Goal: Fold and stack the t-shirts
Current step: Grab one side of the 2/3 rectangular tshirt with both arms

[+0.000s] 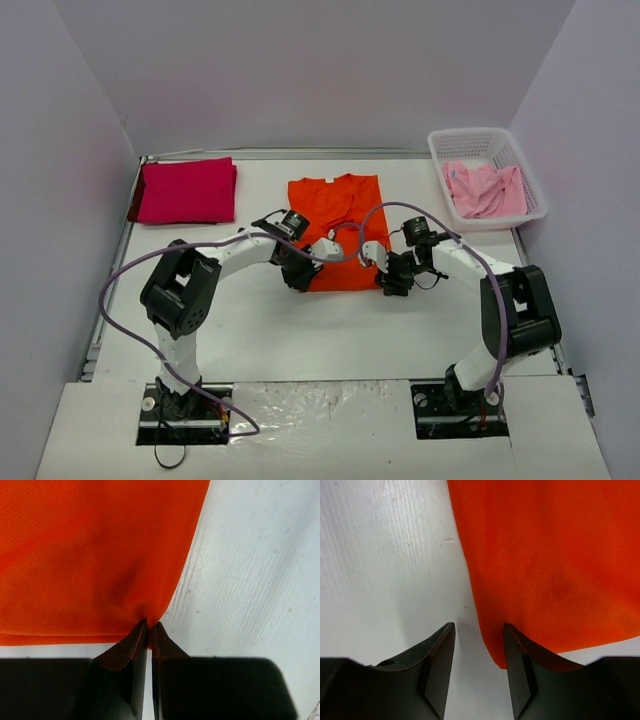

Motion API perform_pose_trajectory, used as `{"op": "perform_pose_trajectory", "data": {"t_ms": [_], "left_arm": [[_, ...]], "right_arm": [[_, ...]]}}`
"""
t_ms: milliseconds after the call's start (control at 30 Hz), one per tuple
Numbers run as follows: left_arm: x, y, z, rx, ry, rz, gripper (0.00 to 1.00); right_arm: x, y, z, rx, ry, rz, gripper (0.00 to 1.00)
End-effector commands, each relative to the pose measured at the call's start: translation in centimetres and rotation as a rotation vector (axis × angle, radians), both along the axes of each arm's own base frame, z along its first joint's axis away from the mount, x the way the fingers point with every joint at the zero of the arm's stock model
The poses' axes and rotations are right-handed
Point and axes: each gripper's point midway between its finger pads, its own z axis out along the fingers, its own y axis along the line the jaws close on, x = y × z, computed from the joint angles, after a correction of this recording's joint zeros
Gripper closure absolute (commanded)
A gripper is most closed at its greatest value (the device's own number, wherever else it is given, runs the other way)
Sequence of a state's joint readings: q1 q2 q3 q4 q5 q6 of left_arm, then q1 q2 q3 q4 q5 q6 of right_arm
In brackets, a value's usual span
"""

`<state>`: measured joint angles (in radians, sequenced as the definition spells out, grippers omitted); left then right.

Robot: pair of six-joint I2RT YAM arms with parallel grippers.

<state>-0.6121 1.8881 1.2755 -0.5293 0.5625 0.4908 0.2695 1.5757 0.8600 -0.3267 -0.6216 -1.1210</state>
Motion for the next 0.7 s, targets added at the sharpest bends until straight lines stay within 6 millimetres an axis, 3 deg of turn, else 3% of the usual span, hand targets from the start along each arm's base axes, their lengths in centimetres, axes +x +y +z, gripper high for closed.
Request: {"op": "perform_pose_trajectory", "data": {"t_ms": [0,367,600,667], "left_arm": [[0.1,-0.3,1.1,-0.032,0.019,-0.001,0.98],[0.0,-0.4,1.1,-0.047,0.045,-0.003,0.98],[-0.3,-0.6,1.1,-0.058,0.064,-0.014,0.98],[-0.4,-0.6,1.1,-0.061,0.073,-0.013,0.98]], "right_arm": [[-0.1,-0.3,-1.1,-0.030,0.014,0.019,0.60],[1.0,-0.3,-1.5,-0.058,0.014,-0.008,0.56],[1.6,-0.1,-2.5,-0.110,0.014,-0.033,0.70],[1.8,0.1,-2.7,-0.128,0.006,-0.039,0.79]]}}
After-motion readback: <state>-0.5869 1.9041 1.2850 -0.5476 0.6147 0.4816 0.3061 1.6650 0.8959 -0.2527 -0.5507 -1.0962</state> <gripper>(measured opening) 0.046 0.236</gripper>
